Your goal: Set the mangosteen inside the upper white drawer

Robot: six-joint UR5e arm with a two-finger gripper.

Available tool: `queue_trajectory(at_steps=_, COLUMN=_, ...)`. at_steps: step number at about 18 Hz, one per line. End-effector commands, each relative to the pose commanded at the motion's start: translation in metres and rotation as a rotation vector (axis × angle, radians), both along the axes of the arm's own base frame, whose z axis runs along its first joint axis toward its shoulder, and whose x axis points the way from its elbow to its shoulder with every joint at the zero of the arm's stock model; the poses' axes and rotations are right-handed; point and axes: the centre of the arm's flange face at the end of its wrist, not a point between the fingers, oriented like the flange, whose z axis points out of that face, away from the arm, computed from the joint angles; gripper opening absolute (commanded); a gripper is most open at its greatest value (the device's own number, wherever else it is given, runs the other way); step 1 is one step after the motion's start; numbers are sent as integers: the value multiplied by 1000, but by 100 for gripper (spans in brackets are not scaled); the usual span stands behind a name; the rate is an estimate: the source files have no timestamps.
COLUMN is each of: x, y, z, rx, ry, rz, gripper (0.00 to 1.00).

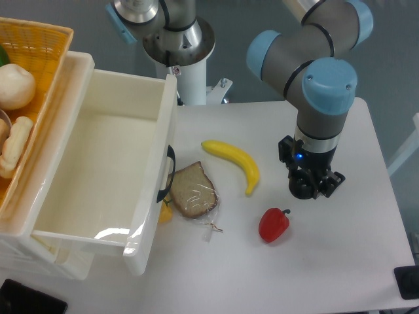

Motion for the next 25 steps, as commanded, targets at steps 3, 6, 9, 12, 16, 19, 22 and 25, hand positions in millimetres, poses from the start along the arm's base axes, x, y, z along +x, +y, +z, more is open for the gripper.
queue_trajectory(at_steps=3, x=1, y=-2, z=10, rx=7, ry=15, rz=3, gripper=33)
queue_trajectory(at_steps=6, x=5, y=0, z=31, rx=31, ry=42, rz=4, gripper=33)
queue_trajectory(at_steps=9, x=15, y=11, z=46, rx=139, ry=8, rz=26, gripper=32)
queue_trajectory(at_steps=12, x=44, y=3, z=85, rx=244, ry=-4, rz=15, gripper=32)
queue_trajectory(at_steps=16, x=102, y=-6, z=129, rx=365, ry=-43, rz=17, gripper=32)
queue_trajectory(at_steps=19, x=144, y=-8, z=158, rx=439, ry=-61, rz=4, gripper=33)
queue_trajectory(at_steps=22, x=198, y=-1, z=175, rx=483, ry=-85, rz=-36, gripper=33)
queue_trajectory(at_steps=25, x=242, y=19, z=177, rx=489, ry=-117, rz=-86, gripper=33)
